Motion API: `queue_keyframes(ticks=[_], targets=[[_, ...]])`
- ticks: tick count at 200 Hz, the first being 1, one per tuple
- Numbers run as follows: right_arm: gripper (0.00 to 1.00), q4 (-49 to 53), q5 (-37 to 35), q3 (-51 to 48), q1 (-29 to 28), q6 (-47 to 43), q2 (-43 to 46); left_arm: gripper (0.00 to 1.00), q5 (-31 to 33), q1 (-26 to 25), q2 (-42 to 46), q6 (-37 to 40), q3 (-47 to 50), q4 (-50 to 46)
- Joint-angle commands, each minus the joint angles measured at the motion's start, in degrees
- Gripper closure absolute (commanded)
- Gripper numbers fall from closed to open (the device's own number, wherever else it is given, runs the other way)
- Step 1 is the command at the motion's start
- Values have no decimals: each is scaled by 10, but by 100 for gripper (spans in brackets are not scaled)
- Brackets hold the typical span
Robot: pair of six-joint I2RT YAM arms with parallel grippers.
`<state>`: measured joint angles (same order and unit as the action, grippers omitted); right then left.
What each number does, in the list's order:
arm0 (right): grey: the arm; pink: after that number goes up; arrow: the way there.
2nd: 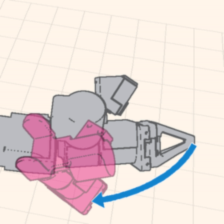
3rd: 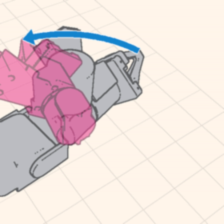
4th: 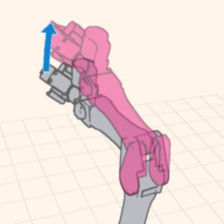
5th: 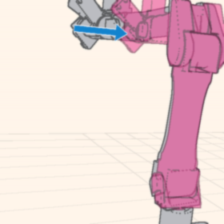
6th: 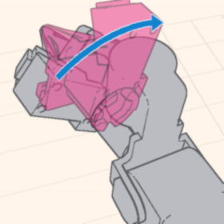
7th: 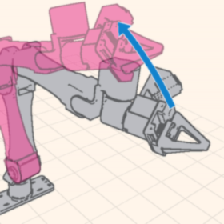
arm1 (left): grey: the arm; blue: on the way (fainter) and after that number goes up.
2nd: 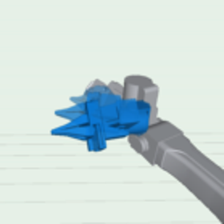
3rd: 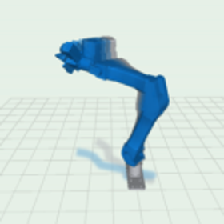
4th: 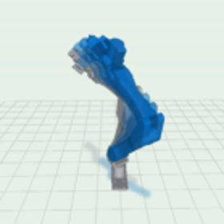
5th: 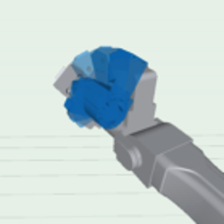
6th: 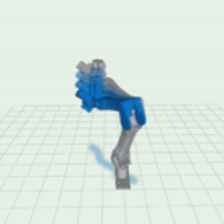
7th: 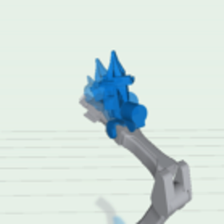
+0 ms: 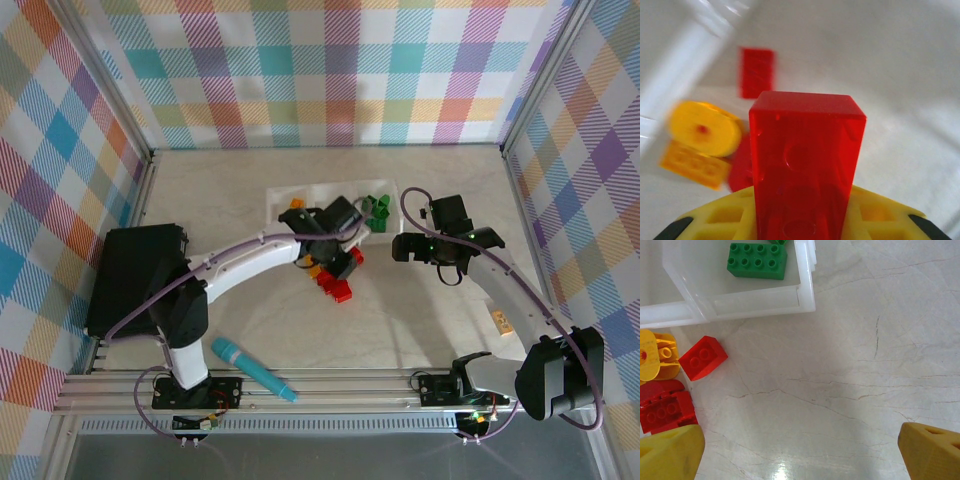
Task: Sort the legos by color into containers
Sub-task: Place the lego in the container.
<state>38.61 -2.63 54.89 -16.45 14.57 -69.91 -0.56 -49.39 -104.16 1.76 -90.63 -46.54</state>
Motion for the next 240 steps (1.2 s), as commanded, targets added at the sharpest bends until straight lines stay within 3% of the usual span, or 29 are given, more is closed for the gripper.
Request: queue_keyframes(ticks=[1, 31, 72, 127, 202, 240], targets=[[1, -2, -8, -5, 3, 10, 12, 75, 82, 19, -47, -36, -69, -21], [1, -2, -5, -7, 3, 12, 8, 71, 138, 31, -116, -55, -158, -38], [1, -6, -12, -11, 3, 14, 11, 72, 151, 79, -215, -145, -287, -90], [1, -9, -17, -15, 3, 15, 14, 73, 144, 125, -262, -230, -328, -77], [1, -12, -18, -18, 4, 16, 14, 75, 78, 125, -301, -257, -351, -39], [1, -11, -17, -16, 4, 15, 12, 69, 82, 125, -309, -268, -350, -36]])
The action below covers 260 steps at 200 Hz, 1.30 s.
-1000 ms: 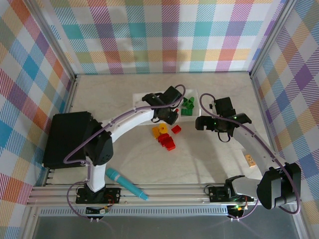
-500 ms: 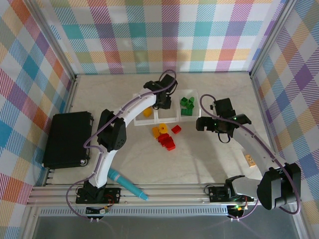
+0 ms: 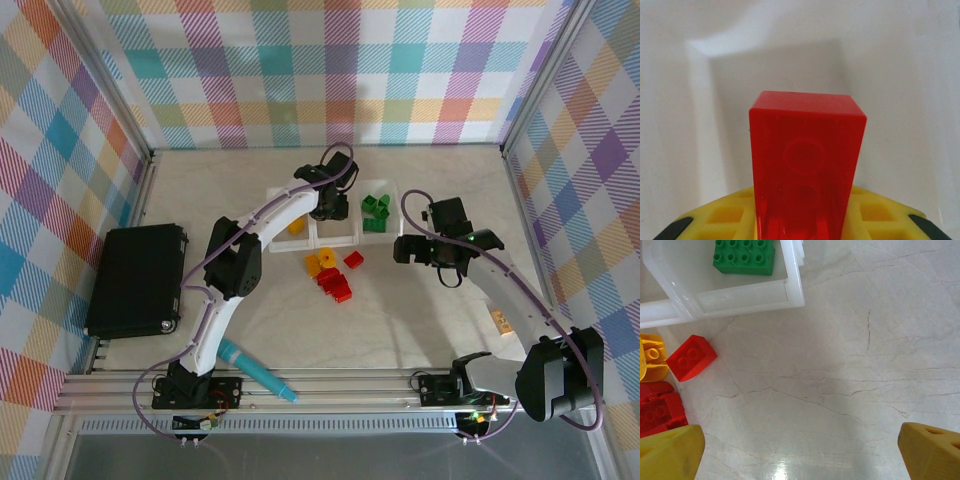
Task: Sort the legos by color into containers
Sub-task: Place the lego in the container, then pick up the lego from the middle-left of the table.
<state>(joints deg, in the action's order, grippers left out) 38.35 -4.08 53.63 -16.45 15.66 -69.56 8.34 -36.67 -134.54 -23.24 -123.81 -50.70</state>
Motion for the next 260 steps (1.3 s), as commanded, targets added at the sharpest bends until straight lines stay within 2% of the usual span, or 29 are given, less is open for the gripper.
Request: queue_keyframes(ticks=[1, 23, 73, 95, 137, 183, 226, 260], targets=[[1, -8, -2, -4, 4, 4, 8, 69, -7, -2, -5, -18, -18, 6], [1, -8, -2, -4, 4, 3, 9, 63, -15, -3, -7, -21, -16, 12], [1, -6, -2, -2, 4, 3, 4, 40, -19, -12, 0, -6, -14, 17], [1, -5, -3, -1, 4, 2, 6, 33, -17, -13, 7, -1, -15, 12], [1, -1, -5, 1, 4, 1, 8, 15, -12, -28, 46, 24, 3, 13], [1, 4, -7, 3, 4, 1, 9, 13, -29, -45, 121, 70, 81, 19], [1, 1, -21, 4, 5, 3, 10, 14, -50, -55, 247, 82, 259, 69], [1, -3, -35, 5, 6, 4, 14, 14, -43, -79, 322, 48, 367, 65]])
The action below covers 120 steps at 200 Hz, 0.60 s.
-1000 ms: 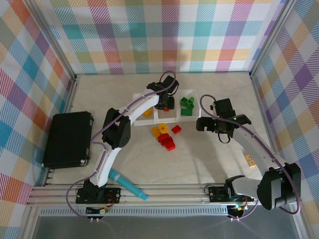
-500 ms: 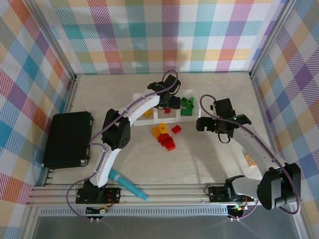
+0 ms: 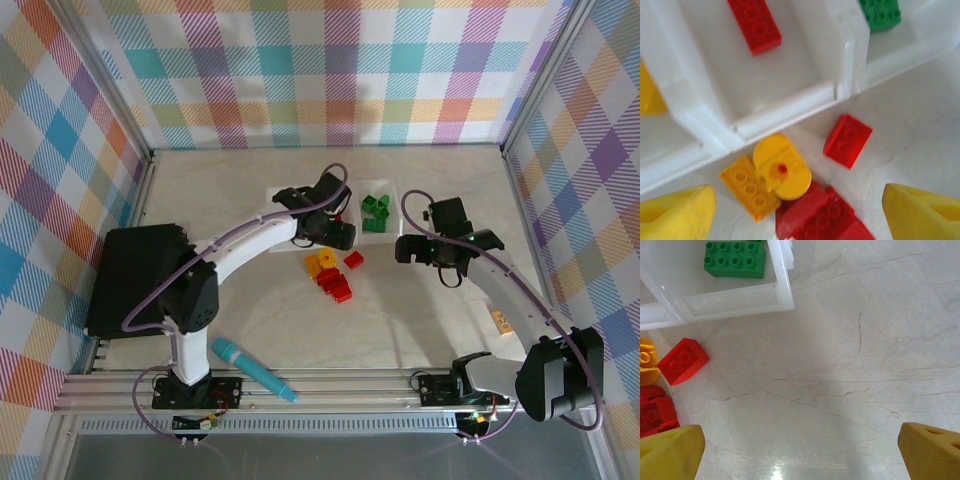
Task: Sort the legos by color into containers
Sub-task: Pick up the lego from the middle-left of the table.
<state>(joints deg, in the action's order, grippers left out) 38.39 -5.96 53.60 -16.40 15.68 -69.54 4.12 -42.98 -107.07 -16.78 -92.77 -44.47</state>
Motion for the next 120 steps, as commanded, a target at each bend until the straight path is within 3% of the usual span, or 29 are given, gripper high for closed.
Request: queue_keyframes(ticks=[1, 36, 58, 74, 120], targets=[[1, -3, -16, 5, 6, 4, 14, 14, -1, -17, 49, -19, 59, 2], [1, -4, -14, 5, 7, 6, 13, 16, 8, -57, 102, -132, 160, 18], [1, -5, -10, 3, 8, 8, 12, 17, 8, -87, 126, -254, 223, 75], [1, -7, -5, 1, 7, 10, 12, 17, 45, -121, 131, -340, 253, 111], [1, -6, 10, -7, 8, 12, 23, 12, 102, -180, 76, -474, 241, 158]])
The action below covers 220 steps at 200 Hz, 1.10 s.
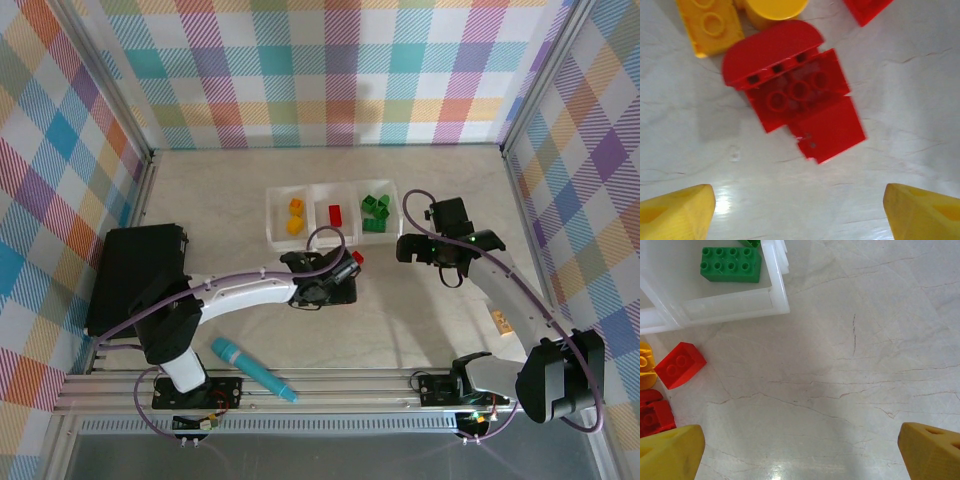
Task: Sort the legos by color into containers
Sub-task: Pick up the lego from the middle-left of the table.
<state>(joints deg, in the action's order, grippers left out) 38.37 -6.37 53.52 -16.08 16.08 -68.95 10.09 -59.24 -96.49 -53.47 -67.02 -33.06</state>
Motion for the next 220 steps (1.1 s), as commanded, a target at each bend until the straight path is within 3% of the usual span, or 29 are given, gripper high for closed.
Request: queue_keyframes(ticks=[1, 52, 81, 158, 220], targets=[[1, -6, 14, -7, 5, 8, 18, 12, 43, -18, -32, -109, -18, 43], [1, -10, 19, -15, 4, 8, 43, 17, 52, -43, -141, -205, -74, 51], [1, -13, 26, -18, 5, 8, 48, 19, 95, -57, -176, -258, -101, 14], [1, -27, 35, -27, 6, 9, 51, 25, 180, -64, -220, -303, -149, -79], [1, -27, 35, -28, 8, 9, 53, 27, 226, -56, -233, -278, -182, -107]])
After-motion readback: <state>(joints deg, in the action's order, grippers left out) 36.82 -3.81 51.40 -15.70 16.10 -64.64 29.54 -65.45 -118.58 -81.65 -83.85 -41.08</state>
